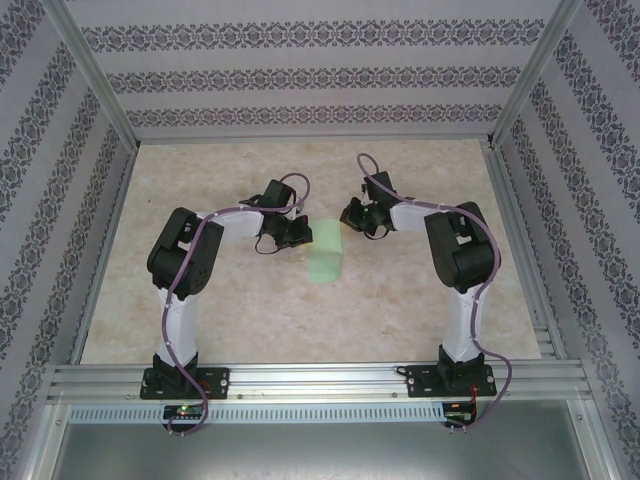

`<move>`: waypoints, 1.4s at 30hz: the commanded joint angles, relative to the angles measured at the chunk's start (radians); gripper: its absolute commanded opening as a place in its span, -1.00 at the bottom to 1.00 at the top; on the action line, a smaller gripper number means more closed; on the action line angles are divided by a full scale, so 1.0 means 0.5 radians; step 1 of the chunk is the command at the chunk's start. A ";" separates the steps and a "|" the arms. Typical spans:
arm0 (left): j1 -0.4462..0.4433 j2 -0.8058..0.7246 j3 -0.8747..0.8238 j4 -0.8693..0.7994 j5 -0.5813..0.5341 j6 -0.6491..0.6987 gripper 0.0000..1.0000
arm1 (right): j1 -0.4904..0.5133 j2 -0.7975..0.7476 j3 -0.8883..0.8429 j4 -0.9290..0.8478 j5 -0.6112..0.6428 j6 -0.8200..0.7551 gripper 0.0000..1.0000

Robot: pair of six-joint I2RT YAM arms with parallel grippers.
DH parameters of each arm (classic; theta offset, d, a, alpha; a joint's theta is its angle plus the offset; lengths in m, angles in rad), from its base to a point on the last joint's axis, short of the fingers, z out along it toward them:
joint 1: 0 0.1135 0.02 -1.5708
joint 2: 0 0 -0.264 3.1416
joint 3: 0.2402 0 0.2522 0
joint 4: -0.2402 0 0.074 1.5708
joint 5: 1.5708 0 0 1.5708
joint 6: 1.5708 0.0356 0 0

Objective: Fold a paper plane with a square sheet of paper (pick it up from the middle)
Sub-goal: Fold the square sheet of paper in half at the center of the table.

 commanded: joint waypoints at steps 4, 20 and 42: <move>0.002 0.219 -0.183 -0.438 -0.367 0.012 -1.00 | 0.019 -0.297 -0.197 0.231 -0.012 -0.005 -0.83; 0.000 0.227 -0.183 -0.417 -0.384 0.008 -1.00 | 0.256 -0.327 -0.512 0.124 -0.467 0.009 -0.84; -0.001 0.227 -0.225 -0.373 -0.397 -0.032 -1.00 | 0.257 -0.381 -0.741 -0.119 -0.471 -0.183 -0.82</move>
